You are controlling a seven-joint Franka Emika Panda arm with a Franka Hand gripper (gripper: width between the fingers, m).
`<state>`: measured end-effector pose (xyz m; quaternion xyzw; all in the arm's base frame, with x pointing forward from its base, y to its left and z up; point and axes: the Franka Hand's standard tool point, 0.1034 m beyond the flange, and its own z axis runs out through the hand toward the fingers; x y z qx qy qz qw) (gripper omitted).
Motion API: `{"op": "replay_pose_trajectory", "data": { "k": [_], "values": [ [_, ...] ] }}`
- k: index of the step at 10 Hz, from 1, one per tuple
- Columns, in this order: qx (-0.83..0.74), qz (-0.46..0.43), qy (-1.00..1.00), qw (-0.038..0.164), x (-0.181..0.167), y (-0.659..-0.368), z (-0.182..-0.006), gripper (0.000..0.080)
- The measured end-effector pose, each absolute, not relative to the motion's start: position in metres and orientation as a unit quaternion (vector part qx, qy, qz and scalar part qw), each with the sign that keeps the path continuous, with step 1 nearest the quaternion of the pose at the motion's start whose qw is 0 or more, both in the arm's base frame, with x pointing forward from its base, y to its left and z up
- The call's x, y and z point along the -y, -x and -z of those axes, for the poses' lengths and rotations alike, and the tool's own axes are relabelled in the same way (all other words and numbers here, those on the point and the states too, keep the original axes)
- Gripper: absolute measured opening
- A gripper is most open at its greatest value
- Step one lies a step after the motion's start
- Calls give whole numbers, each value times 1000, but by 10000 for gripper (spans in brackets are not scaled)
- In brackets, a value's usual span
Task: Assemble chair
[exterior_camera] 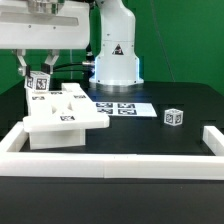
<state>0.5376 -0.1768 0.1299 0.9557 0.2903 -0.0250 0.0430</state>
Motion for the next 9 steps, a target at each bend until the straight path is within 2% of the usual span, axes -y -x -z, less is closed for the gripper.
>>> {"op": "replay_pose_trajectory", "data": {
  "k": [6,9],
  "values": [
    [42,10,-998,47,179,-536,-129,288],
    [139,5,-989,48,179,-537,-129,288]
  ]
}}
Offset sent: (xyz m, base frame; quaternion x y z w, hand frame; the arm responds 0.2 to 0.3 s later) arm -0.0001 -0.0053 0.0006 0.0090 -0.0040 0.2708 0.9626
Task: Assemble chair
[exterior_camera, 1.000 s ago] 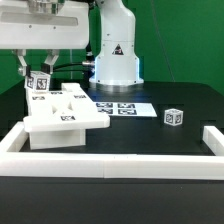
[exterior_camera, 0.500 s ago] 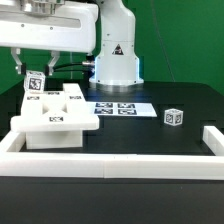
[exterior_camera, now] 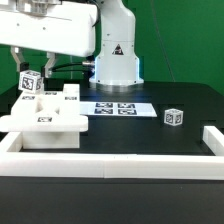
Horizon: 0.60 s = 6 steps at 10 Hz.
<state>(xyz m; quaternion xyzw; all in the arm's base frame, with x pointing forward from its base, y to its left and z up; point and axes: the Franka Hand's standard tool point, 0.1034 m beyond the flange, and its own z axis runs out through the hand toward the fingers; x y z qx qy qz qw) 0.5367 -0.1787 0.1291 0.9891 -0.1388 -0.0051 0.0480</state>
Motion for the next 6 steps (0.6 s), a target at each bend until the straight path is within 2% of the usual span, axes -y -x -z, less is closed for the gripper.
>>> {"op": "replay_pose_trajectory", "data": {
  "k": [2,3,4,5,6],
  "values": [
    [198,2,-979,49,178,-537,-129,288],
    [196,3,-979,49,178,-537,-129,360],
    [194,3,-980,49,178,-537,-129,496],
    [150,1,-987,51,179,-537,-128,496],
    [127,3,-991,51,180,-536,-128,616]
  ]
}}
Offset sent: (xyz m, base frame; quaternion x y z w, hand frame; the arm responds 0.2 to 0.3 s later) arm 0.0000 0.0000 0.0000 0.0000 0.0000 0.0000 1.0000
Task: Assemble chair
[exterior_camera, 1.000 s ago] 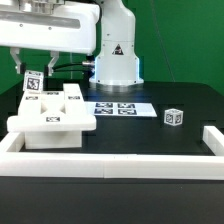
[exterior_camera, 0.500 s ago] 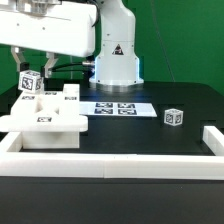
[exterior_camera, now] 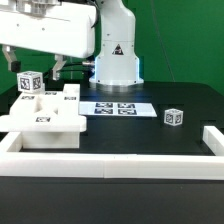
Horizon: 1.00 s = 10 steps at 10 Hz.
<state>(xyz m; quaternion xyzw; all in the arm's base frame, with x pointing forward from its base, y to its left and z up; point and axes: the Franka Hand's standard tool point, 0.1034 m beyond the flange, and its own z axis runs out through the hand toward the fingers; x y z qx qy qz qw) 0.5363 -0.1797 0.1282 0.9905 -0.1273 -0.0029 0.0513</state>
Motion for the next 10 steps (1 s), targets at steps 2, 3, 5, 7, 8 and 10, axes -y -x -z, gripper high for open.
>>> {"op": "replay_pose_trajectory", "data": {
  "k": [2,3,5,7,8,10],
  "values": [
    [29,7,-998,49,179,-535,-130,639],
    [-17,10,-999,48,179,-535,-129,648],
    [-85,13,-995,48,180,-535,-129,649],
    [-142,16,-989,47,181,-534,-129,649],
    [-163,17,-985,47,181,-534,-129,649],
    [-249,23,-967,45,179,-535,-129,649]
  ]
}}
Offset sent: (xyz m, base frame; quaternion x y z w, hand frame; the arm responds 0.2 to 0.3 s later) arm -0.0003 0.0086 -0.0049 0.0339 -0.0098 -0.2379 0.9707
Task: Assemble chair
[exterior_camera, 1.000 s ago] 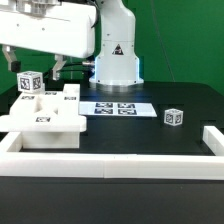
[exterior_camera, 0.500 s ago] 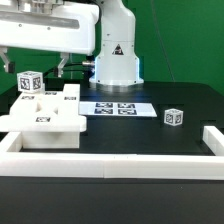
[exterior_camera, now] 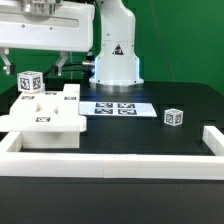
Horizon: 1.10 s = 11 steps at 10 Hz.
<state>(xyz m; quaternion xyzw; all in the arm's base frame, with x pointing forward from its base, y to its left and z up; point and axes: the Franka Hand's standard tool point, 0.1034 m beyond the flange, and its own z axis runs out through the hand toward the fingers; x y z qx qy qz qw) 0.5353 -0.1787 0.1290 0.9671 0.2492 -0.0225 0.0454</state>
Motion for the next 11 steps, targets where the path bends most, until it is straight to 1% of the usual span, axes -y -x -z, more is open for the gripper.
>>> {"op": "replay_pose_trajectory", "data": {
  "k": [1,4,8,11],
  "values": [
    [-315,30,-947,49,178,-537,-130,649],
    [-411,36,-910,46,178,-538,-131,649],
    [-429,40,-901,45,183,-535,-129,649],
    [-426,48,-902,44,188,-531,-122,649]
  ]
}}
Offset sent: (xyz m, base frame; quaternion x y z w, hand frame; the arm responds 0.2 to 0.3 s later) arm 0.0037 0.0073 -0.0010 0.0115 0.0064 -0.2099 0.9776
